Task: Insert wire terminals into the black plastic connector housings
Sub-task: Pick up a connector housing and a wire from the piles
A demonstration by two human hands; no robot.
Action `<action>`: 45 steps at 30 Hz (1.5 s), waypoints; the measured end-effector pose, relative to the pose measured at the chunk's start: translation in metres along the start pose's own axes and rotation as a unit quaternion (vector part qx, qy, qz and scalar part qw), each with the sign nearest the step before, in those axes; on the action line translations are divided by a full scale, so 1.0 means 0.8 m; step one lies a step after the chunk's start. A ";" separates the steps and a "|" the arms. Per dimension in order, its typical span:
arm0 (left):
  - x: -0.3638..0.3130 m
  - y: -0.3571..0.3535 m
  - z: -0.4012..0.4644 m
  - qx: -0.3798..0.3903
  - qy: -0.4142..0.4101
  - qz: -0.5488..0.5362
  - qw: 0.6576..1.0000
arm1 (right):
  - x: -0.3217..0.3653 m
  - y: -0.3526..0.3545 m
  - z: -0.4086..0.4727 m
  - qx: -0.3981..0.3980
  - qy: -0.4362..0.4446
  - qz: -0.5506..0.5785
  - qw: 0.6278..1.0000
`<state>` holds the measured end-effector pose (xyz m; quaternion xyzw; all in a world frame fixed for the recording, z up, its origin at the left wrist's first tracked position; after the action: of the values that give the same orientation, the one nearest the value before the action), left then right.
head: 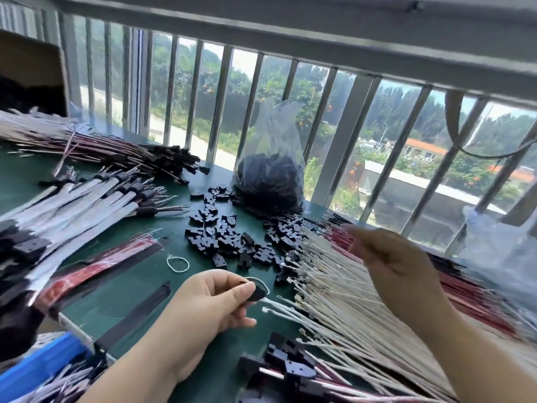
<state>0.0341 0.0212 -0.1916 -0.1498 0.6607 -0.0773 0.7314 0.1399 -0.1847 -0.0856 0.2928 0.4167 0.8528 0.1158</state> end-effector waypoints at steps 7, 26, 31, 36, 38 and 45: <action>-0.013 -0.014 -0.009 0.046 -0.016 0.041 0.998 | 0.044 -0.065 -0.023 0.201 -0.031 0.137 0.969; -0.009 -0.011 -0.007 0.046 -0.031 0.029 0.998 | 0.029 -0.063 -0.021 0.234 -0.040 0.001 0.971; -0.002 -0.004 0.001 0.031 -0.019 0.030 0.999 | -0.058 0.003 0.020 0.104 -0.161 -0.040 0.981; -0.001 -0.003 0.003 0.025 -0.016 0.037 0.999 | -0.159 -0.007 0.049 0.201 -0.279 -0.169 0.923; -0.002 -0.003 0.003 0.028 -0.015 0.041 0.999 | -0.172 -0.016 0.048 0.178 -0.288 -0.178 0.924; -0.008 -0.007 -0.001 0.028 -0.019 0.052 0.998 | -0.167 -0.016 0.058 0.210 -0.270 -0.225 0.913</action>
<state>0.0334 0.0180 -0.1840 -0.0960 0.6516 -0.0547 0.7505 0.2740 -0.2057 -0.1270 0.4280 0.5937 0.5857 0.3483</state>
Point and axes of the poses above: each hand's wrist, its own z-axis towards the middle knuckle, its own y-axis out of the back of the hand, x = y × z, the point moved 5 cm from there along z, towards the middle knuckle, and after that the axes turned 15 degrees about x, right-handed, at the moved point
